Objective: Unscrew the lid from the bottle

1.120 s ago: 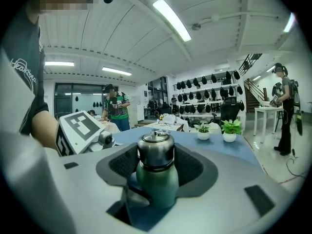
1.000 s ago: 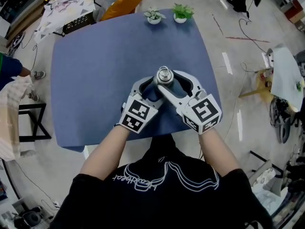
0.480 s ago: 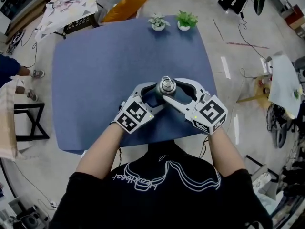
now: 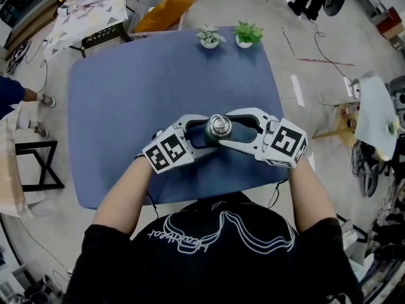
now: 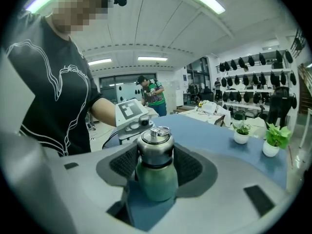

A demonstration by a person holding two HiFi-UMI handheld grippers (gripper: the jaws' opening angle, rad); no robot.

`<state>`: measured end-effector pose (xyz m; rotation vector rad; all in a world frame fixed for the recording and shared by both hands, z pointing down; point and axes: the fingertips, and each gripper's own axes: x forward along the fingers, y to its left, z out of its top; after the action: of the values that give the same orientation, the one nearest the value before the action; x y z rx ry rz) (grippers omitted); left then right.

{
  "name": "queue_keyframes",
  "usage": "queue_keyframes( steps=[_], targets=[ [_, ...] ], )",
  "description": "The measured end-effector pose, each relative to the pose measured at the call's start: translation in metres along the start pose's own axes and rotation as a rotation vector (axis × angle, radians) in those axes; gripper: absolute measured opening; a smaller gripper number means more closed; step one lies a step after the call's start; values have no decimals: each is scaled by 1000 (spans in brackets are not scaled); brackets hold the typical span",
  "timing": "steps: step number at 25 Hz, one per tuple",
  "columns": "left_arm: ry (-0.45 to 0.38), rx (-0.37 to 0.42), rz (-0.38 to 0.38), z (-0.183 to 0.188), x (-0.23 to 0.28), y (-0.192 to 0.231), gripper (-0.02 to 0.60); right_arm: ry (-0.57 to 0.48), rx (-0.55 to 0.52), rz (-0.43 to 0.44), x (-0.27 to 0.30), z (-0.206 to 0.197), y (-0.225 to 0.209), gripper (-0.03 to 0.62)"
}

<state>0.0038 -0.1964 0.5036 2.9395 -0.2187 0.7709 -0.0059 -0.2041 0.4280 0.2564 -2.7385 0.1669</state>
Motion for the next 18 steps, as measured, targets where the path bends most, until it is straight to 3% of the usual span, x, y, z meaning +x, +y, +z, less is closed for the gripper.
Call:
queue_keyframes(
  steps=[9, 14, 15, 16, 18],
  targets=[
    [-11, 89, -112, -1, -1, -3, 316, 49, -41, 142, 0, -2, 5, 236],
    [-15, 88, -102, -2, 0, -3, 316, 30, -27, 133, 0, -1, 5, 241],
    [-13, 88, -98, -2, 1, -4, 316, 18, -5, 125, 0, -1, 7, 259],
    [-13, 85, -91, -3, 1, -4, 316, 0, 22, 111, -1, 2, 7, 320],
    [-16, 71, -69, -3, 0, -3, 316, -37, 60, 46, -2, 7, 5, 345]
  ],
)
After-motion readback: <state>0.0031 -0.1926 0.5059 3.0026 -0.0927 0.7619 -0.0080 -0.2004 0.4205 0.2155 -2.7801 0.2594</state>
